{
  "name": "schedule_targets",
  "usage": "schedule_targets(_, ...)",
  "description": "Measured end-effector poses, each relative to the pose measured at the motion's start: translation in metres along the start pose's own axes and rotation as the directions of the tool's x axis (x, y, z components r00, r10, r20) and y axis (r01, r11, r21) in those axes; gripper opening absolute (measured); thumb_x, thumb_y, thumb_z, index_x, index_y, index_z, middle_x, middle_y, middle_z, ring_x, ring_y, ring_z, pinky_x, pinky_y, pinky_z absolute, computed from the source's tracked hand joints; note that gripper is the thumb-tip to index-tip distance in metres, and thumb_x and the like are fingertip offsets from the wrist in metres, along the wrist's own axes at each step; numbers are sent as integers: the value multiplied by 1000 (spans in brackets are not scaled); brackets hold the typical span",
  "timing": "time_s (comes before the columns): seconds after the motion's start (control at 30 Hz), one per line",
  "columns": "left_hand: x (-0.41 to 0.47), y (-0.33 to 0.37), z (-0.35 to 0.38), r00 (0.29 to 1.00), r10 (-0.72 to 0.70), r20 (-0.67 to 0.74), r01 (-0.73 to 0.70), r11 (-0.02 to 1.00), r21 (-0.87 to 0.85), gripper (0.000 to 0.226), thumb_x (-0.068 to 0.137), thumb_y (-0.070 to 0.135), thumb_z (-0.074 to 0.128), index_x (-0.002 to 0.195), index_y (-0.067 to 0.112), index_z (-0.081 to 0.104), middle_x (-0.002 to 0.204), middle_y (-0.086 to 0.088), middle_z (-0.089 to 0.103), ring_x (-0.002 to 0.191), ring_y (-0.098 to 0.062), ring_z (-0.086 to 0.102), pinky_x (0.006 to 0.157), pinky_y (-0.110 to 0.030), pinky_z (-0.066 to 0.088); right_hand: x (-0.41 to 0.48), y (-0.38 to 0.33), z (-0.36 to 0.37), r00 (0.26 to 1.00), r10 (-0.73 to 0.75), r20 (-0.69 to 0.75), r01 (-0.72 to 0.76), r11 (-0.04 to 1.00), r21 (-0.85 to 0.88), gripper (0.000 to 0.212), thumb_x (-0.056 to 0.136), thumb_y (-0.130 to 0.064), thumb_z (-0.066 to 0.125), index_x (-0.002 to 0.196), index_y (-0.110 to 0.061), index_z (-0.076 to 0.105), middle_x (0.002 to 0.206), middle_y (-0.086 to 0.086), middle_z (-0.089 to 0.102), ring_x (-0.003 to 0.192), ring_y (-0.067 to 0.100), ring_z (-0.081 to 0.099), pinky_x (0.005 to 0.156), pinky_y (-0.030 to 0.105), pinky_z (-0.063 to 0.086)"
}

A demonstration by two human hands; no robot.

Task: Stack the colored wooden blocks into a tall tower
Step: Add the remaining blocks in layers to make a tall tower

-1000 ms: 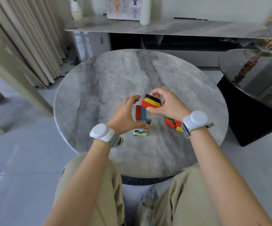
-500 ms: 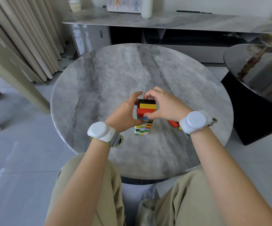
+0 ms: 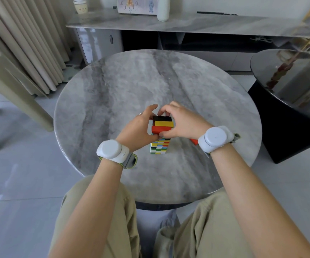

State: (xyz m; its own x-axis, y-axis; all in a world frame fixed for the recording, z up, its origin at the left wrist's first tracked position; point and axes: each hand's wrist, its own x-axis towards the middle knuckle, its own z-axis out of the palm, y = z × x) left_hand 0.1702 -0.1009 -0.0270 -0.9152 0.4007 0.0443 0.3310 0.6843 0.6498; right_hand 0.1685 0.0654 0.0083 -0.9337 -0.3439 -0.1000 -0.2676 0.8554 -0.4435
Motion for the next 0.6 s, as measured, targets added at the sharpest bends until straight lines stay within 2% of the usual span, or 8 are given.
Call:
schedule_targets(0.1,-3,2,-2,999,-34,28,36,997,-70,91,77,23,74,147,17,16,143,-4,41,134,-16,36,104,-22,32,-4,2,-1,1000,18,-7,-17,994,109,80,70,-40,78,136,-27,35,121,-5,32,115,6,40,91,24,37)
schedule_targets(0.2,-9,10,-5,991,-121,62,134,947,-293,77,89,9,57,149,15,10,155,-2,20,144,-15,17,103,-18,20,-9,0,-1,978,141,-151,-59,893,447,63,86,-34,64,140,-21,33,122,-3,30,115,7,37,96,19,29)
schedule_targets(0.3,-13,25,-2,963,-253,97,261,773,-578,66,95,7,38,150,19,5,155,3,15,143,-13,15,101,-20,19,-3,-2,8,857,494,-144,-124,470,874,48,99,-40,36,141,-16,34,138,0,39,130,11,35,109,26,24)
schedule_targets(0.37,-13,33,4,939,-324,115,316,682,-660,59,98,13,31,151,20,6,141,9,35,124,-2,41,94,-16,24,-2,-5,15,820,571,30,-158,175,972,56,98,-49,26,143,-17,33,147,3,36,139,16,27,113,30,17)
schedule_targets(0.43,-11,40,8,914,-383,136,352,581,-734,53,101,18,27,151,19,9,118,9,39,80,10,43,71,-6,38,-2,-8,17,830,546,117,-188,77,979,62,97,-53,22,147,-16,28,153,3,29,143,15,21,115,30,13)
schedule_targets(0.47,-9,43,9,904,-407,131,355,543,-761,51,102,20,26,150,19,11,118,5,38,74,6,43,62,-3,40,-2,-11,17,837,532,128,-191,64,980,63,97,-54,22,147,-16,26,154,3,26,144,15,19,115,28,13)
schedule_targets(0.53,-5,46,10,890,-437,130,343,452,-823,49,102,22,24,150,19,12,138,-2,38,101,-7,50,73,-8,36,-2,-20,18,850,506,150,-203,52,978,63,97,-55,21,148,-17,22,156,1,20,145,15,17,113,27,15)
schedule_targets(0.6,-3,44,11,879,-460,128,324,376,-868,48,103,23,22,150,20,14,154,-1,25,134,-13,34,82,-15,28,-3,-28,20,864,474,171,-226,61,972,65,97,-56,18,149,-18,18,157,-1,17,144,16,19,108,26,26)
